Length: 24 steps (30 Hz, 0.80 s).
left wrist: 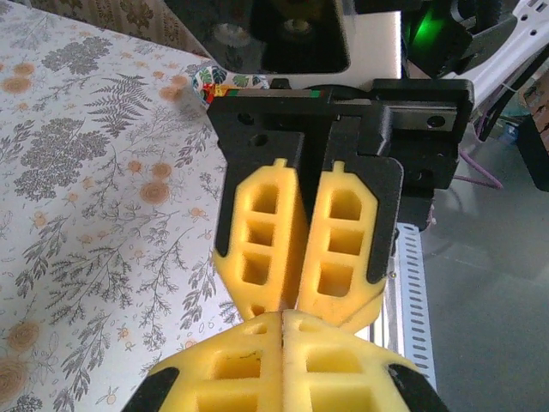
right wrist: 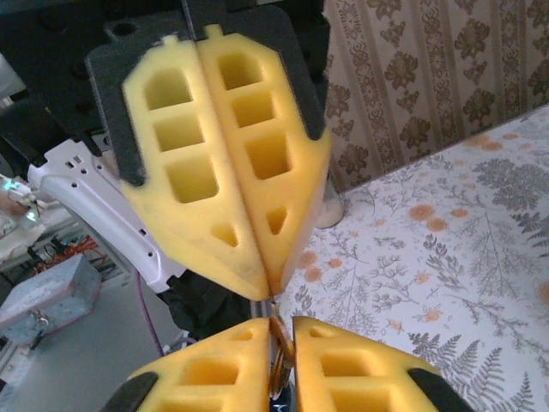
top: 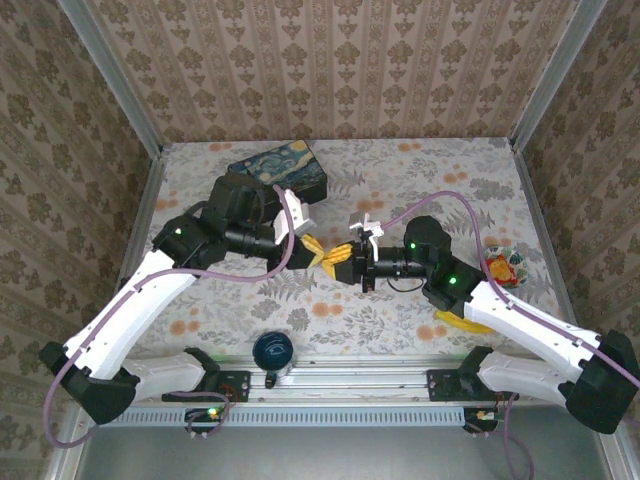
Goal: Unlock a padlock with a key
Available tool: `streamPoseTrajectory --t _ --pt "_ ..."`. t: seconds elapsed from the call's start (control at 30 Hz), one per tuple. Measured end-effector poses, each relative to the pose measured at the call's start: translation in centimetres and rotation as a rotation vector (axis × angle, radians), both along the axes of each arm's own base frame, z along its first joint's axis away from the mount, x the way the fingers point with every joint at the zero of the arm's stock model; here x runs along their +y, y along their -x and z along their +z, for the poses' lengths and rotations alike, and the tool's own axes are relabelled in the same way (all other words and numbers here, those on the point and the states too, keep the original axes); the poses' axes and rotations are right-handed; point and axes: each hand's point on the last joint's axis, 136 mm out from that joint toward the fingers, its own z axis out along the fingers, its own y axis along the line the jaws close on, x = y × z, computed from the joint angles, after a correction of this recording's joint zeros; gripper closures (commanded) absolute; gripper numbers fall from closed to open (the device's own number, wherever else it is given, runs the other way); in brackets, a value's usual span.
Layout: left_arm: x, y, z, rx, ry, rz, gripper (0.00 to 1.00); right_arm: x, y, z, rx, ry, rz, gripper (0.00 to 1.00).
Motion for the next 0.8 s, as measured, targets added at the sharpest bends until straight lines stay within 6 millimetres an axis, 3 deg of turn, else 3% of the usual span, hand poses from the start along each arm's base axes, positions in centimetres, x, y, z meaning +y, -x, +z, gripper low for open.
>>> streamPoseTrajectory --t 0.13,0.3,0.33,0.43,0.5,0.6,0.63,0.8 --pt "0.1 0.0 0.1 0.000 0.005 0.001 1.00 0.0 0.0 0.2 0.003 -0.006 -0.001 1.00" --pt "0.3 0.0 0.3 -0.002 0.031 -0.001 1.00 -0.1 0.1 0.4 -0.001 -0.021 -0.001 1.00" --pt "0.2 0.0 0.3 0.000 0.037 -0.002 0.96 -0.1 0.1 0.5 0.002 -0.023 -0.001 1.00" --pt "0.3 -0.1 0.3 0.014 0.051 0.007 0.68 -0.1 0.1 0.5 0.006 -0.027 -0.002 1.00" --pt "0.5 -0.6 0.2 0.026 0.060 0.031 0.38 -0.1 0.1 0.7 0.005 -0.031 -0.002 1.00" --pt "0.6 -1.5 0.5 0.039 0.091 0.080 0.04 -0.2 0.1 0.8 0.002 -0.033 -0.009 1.00" --pt "0.7 -1.9 0.6 0.038 0.104 0.098 0.00 -0.2 0.0 0.8 0.002 -0.033 -0.012 1.00" --pt "2.0 -4.1 1.4 0.014 0.173 0.277 0.00 -0.5 -1.0 0.5 0.011 -0.022 -0.071 1.00"
